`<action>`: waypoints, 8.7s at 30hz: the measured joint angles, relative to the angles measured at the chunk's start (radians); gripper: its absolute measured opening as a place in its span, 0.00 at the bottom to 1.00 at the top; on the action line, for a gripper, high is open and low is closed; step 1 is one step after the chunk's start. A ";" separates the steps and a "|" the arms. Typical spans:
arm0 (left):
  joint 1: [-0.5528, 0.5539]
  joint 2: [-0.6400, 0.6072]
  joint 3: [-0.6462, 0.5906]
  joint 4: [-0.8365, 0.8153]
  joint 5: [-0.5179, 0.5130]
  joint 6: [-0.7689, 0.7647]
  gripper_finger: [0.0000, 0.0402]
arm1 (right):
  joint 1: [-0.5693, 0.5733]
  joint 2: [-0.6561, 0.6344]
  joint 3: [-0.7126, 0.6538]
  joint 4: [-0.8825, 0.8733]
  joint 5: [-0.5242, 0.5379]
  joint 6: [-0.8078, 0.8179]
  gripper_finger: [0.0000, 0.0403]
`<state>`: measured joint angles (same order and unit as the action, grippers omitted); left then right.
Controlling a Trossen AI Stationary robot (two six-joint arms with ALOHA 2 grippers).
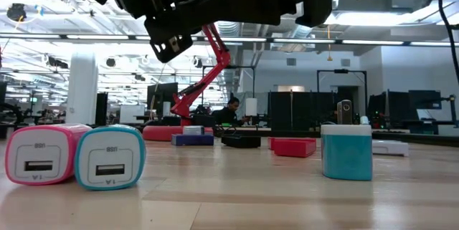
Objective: Pick & Place Office items
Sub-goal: Put the black charger adapter into the red bin, then put the white charger adapter into the red bin
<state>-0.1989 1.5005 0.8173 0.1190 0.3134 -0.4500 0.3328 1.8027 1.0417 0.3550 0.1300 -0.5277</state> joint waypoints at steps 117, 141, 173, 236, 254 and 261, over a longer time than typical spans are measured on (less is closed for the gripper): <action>-0.048 -0.144 -0.343 0.441 -0.422 0.294 0.87 | 0.619 -0.288 0.099 -1.596 0.518 2.409 0.56; 0.185 0.006 -0.336 0.332 -0.680 0.263 0.85 | -0.002 -0.669 -0.335 -0.846 0.485 1.339 0.49; 0.229 0.189 -0.269 0.298 -0.689 0.313 0.75 | -0.216 -0.718 -0.442 -0.636 0.259 1.103 0.45; 0.163 0.194 -0.276 0.320 -0.646 0.317 0.34 | -0.216 -0.718 -0.442 -0.637 0.257 1.104 0.45; 0.164 0.099 -0.276 0.281 -0.489 0.315 0.34 | -0.188 -0.395 -0.441 -0.107 0.246 0.714 0.45; 0.164 0.098 -0.275 0.294 -0.443 0.315 0.34 | -0.176 -0.225 -0.428 0.133 0.232 0.515 0.56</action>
<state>-0.0353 1.5986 0.5426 0.4130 -0.1300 -0.1352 0.1570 1.5779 0.6137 0.4881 0.3619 -0.0127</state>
